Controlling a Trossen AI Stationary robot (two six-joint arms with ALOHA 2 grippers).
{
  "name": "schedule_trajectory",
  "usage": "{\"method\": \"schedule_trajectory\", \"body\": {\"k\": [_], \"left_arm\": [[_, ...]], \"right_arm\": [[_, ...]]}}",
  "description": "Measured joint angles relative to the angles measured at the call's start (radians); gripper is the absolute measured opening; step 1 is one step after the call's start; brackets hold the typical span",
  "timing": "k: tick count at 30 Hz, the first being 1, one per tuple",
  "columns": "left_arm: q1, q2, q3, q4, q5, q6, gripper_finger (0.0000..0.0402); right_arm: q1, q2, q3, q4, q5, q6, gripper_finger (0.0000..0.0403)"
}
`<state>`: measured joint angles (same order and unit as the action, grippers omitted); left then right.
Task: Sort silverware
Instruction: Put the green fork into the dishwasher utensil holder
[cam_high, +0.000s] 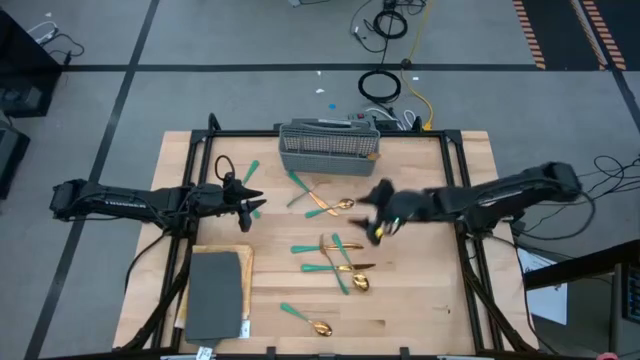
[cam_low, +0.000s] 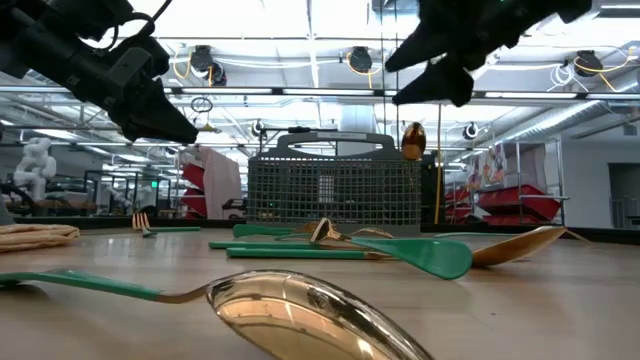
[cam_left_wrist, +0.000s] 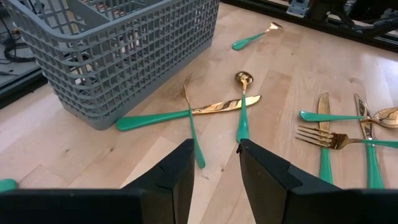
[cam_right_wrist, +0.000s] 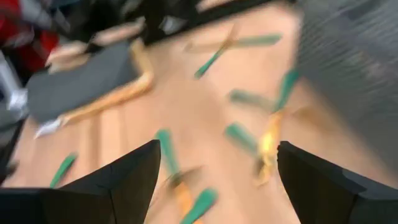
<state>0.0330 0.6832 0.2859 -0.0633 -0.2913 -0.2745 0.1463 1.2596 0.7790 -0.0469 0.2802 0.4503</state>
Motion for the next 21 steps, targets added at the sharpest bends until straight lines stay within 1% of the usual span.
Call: {"method": "schedule_trajectory", "body": {"k": [2,5,12,16,18,21], "left_arm": [[0.0,0.0,0.0,0.0,0.0,0.0,0.0132],[0.0,0.0,0.0,0.0,0.0,-0.002,0.0132],[-0.001,0.0,0.0,-0.001,0.046,-0.006,0.0132],[-0.001,0.0,0.0,-0.015,0.056,-0.004,0.0132],[-0.001,0.0,0.0,-0.031,0.056,0.001,0.0132],[-0.001,0.0,0.0,-0.05,0.056,0.001,0.0132]], "right_arm": [[0.042,0.093,0.052,-0.03,-0.001,0.033,0.0309],[0.08,0.232,0.157,-0.125,0.0,0.074,0.0309],[0.098,0.507,0.421,-0.373,0.001,0.115,0.0309],[0.098,0.606,0.524,-0.48,-0.011,0.142,0.0309],[0.098,0.633,0.539,-0.481,-0.044,0.161,0.0309],[0.098,0.662,0.54,-0.478,-0.064,0.196,0.0309]]}}
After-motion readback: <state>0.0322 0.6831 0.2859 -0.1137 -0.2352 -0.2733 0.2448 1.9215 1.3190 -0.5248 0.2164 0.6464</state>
